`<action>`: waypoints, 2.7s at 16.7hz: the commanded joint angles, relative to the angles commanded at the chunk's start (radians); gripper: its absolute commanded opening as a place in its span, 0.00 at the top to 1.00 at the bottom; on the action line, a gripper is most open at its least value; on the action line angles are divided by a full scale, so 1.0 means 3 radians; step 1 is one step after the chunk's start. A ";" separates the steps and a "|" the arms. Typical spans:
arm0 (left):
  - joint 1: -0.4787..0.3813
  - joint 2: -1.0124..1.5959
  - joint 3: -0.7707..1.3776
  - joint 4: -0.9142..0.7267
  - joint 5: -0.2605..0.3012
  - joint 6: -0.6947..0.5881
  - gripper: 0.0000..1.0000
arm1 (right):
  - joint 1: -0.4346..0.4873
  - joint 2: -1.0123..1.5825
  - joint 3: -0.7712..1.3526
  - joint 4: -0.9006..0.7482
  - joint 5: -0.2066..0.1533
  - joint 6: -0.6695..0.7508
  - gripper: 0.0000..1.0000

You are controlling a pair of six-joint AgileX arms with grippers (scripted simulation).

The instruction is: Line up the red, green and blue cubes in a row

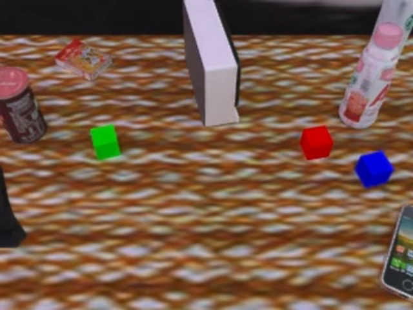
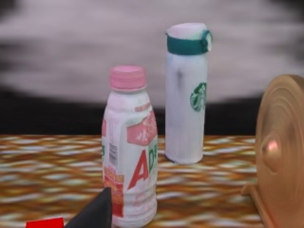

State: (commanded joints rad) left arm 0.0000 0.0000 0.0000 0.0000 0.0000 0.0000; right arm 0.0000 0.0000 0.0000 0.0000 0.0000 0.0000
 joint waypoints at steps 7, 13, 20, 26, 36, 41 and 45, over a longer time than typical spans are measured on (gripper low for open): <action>0.0000 0.0000 0.0000 0.0000 0.0000 0.0000 0.00 | 0.0053 0.0503 0.0508 -0.0298 0.0025 0.0039 0.00; 0.0000 0.0000 0.0000 0.0000 0.0000 0.0000 0.00 | 0.0280 0.2202 0.2041 -0.1259 0.0030 0.0109 0.00; 0.0000 0.0000 0.0000 0.0000 0.0000 0.0000 0.00 | 0.0639 0.4985 0.4419 -0.2738 0.0014 0.0195 0.00; 0.0000 0.0000 0.0000 0.0000 0.0000 0.0000 0.00 | 0.0886 0.7073 0.6216 -0.3788 0.0013 0.0272 0.00; 0.0000 0.0000 0.0000 0.0000 0.0000 0.0000 0.00 | 0.1015 0.8204 0.7296 -0.4328 0.0020 0.0328 0.00; 0.0000 0.0000 0.0000 0.0000 0.0000 0.0000 0.00 | 0.1006 0.8236 0.7174 -0.4186 0.0020 0.0320 0.00; 0.0000 0.0000 0.0000 0.0000 0.0000 0.0000 0.00 | 0.1014 0.8388 0.6802 -0.3616 0.0022 0.0328 0.00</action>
State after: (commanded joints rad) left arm 0.0000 0.0000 0.0000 0.0000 0.0000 0.0000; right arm 0.3041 2.5163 2.0405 -1.0849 0.0066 0.0985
